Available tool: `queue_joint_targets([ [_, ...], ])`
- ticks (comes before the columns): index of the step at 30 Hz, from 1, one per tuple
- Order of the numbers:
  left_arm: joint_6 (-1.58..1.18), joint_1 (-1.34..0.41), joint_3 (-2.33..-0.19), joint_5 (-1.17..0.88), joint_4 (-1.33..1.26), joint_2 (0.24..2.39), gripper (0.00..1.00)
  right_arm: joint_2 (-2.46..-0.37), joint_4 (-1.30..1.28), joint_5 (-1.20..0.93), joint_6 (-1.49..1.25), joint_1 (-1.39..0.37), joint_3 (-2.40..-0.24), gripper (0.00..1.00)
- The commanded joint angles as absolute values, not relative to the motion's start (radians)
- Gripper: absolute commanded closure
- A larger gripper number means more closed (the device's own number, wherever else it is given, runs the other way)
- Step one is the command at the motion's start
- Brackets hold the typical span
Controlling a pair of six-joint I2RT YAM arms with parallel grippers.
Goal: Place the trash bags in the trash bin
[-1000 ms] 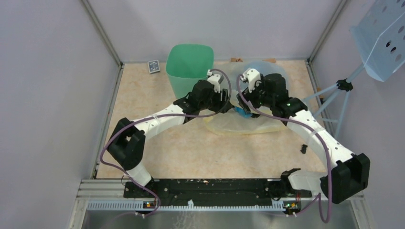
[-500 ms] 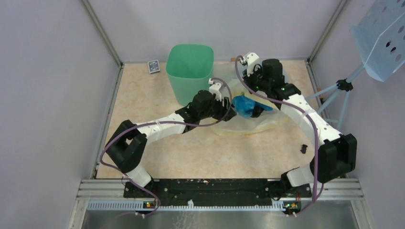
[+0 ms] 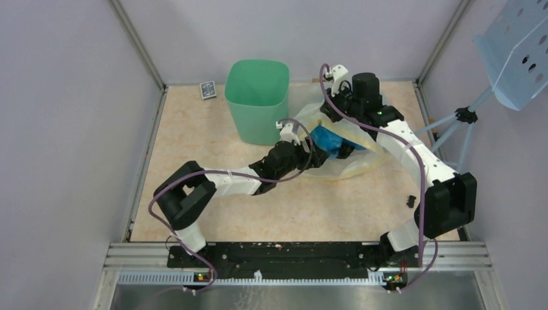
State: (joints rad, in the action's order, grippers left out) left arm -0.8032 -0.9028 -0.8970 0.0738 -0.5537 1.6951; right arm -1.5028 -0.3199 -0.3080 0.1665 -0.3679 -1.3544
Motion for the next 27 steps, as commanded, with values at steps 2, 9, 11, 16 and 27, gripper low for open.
queue_joint_targets([
  [2,-0.997,-0.903,-0.966,0.164,-0.648,1.794,0.13,-1.477,-0.248,-0.327,0.127,-0.363,-1.338,1.0],
  [9,-1.122,-0.908,-1.041,0.239,-0.667,1.924,0.19,-1.46,-0.198,-0.322,0.095,-0.363,-1.304,1.0],
  [11,-1.117,-0.907,-1.071,0.264,-0.674,1.956,0.25,-1.46,-0.193,-0.317,0.091,-0.363,-1.298,1.0],
  [16,-1.044,-0.905,-1.131,0.308,-0.663,2.001,0.76,-1.453,-0.182,-0.254,0.082,-0.358,-1.282,1.0],
  [27,-0.695,-0.911,-0.959,0.024,-0.393,1.62,1.0,-1.517,-0.21,-0.311,0.05,-0.313,-1.278,1.0],
])
